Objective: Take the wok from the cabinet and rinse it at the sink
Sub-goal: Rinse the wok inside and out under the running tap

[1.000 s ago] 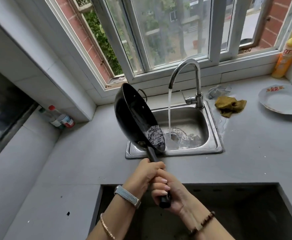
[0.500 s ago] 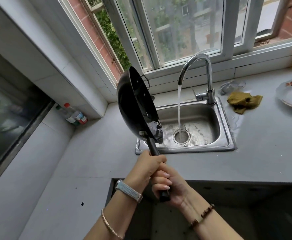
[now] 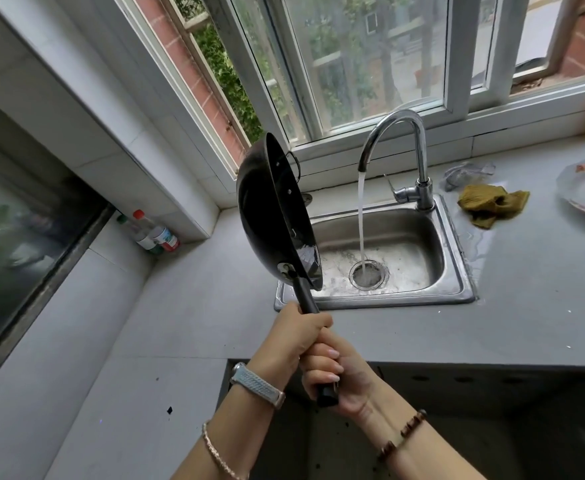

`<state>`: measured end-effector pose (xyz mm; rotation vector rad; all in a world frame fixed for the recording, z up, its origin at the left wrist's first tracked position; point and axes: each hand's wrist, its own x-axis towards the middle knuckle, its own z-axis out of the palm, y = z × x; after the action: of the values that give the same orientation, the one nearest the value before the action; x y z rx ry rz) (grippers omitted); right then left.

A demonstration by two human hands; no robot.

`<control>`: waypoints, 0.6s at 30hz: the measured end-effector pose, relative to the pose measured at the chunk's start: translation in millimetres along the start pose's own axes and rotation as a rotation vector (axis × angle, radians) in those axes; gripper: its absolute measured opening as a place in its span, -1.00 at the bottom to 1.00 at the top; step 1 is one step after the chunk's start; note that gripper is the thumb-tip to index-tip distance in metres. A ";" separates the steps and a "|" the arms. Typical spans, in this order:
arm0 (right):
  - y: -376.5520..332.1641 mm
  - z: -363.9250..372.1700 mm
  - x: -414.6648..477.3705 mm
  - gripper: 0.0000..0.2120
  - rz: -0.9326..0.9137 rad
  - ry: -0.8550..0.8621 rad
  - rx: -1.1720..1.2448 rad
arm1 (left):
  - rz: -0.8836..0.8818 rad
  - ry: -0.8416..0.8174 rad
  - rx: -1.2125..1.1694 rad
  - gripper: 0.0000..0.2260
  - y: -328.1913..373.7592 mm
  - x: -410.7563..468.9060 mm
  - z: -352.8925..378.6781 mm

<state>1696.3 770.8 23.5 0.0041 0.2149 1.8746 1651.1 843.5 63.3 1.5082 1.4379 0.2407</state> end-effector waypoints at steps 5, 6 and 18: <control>0.7 5.2 2.6 -0.60 -0.008 0.017 -0.048 | 0.006 0.013 0.008 -0.86 1.5 0.3 -6.5; 1.0 6.6 3.6 -0.60 -0.010 0.014 -0.061 | 0.008 0.016 0.007 -0.86 2.1 -0.1 -8.3; 6.3 19.5 17.8 -0.63 -0.004 -0.067 -0.198 | 0.077 0.073 -0.002 -0.85 11.8 -9.2 -30.7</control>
<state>1686.9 788.6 41.7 -0.0691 -0.0169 1.8818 1634.2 853.7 91.2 1.5687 1.4382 0.3473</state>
